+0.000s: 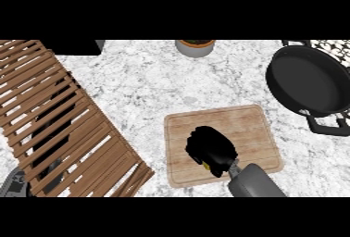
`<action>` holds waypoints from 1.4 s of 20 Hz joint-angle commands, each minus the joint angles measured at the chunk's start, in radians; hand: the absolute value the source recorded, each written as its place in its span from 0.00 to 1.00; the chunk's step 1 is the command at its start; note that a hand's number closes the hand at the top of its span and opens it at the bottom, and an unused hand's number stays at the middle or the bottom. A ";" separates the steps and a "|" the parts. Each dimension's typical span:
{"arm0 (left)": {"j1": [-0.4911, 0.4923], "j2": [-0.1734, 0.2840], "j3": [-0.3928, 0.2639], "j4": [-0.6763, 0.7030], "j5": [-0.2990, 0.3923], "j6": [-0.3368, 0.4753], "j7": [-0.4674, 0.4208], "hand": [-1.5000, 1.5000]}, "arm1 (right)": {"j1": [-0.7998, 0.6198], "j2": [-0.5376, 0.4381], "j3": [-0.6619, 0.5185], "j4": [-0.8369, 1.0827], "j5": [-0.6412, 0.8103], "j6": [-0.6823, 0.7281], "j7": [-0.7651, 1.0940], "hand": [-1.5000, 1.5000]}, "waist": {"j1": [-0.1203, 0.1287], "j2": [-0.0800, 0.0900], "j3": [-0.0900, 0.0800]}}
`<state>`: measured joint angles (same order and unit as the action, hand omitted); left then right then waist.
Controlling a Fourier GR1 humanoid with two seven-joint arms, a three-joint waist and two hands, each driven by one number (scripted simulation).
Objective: Pick the lemon from the cutting board and place it in the pot
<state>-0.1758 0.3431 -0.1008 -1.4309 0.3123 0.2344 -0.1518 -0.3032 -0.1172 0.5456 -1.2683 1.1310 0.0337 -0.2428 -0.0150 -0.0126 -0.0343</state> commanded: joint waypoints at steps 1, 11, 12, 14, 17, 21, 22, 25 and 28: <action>-0.066 0.029 0.045 -0.030 0.030 -0.004 0.061 0.50 | 0.139 0.079 0.084 -0.145 0.052 -0.017 0.138 1.00 | -0.012 0.002 0.034; -0.059 0.027 0.037 -0.027 0.024 0.009 0.048 0.50 | 0.278 0.030 -0.058 -0.637 0.106 -0.045 0.385 1.00 | -0.028 0.001 0.034; -0.015 0.052 0.043 -0.083 0.040 -0.001 0.063 0.50 | 0.262 0.029 -0.112 -0.687 0.076 -0.036 0.395 1.00 | -0.013 -0.002 0.035; -0.032 0.036 0.049 -0.026 0.034 -0.010 0.014 0.50 | 0.274 0.016 -0.169 -0.721 0.088 -0.090 0.404 1.00 | -0.013 0.006 0.035; -0.059 0.034 0.047 -0.011 0.031 -0.001 0.033 0.50 | 0.241 -0.008 -0.291 -0.801 0.032 -0.066 0.418 1.00 | -0.007 0.010 0.035; -0.078 0.022 0.021 -0.066 0.017 0.030 0.082 0.50 | 0.182 -0.038 -0.491 -0.783 -0.101 -0.074 0.402 1.00 | 0.008 0.012 0.036; -0.044 0.033 0.014 -0.079 0.017 0.011 0.084 0.50 | 0.237 -0.076 -0.535 -0.793 -0.135 -0.088 0.366 1.00 | 0.007 0.011 0.036; -0.069 0.024 0.010 -0.102 0.020 0.016 0.115 0.50 | 0.182 -0.156 -0.684 -0.695 -0.237 -0.046 0.323 1.00 | 0.014 0.012 0.036; -0.093 0.023 0.025 -0.057 0.015 0.012 0.097 0.50 | 0.093 -0.246 -0.788 -0.561 -0.305 0.014 0.295 1.00 | 0.018 0.015 0.036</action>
<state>-0.1806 0.3436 -0.1069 -1.4382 0.3052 0.2355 -0.1563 -0.1395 -0.2741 -0.1020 -1.9434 0.9218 0.0013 0.0883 -0.0041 0.0097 -0.0194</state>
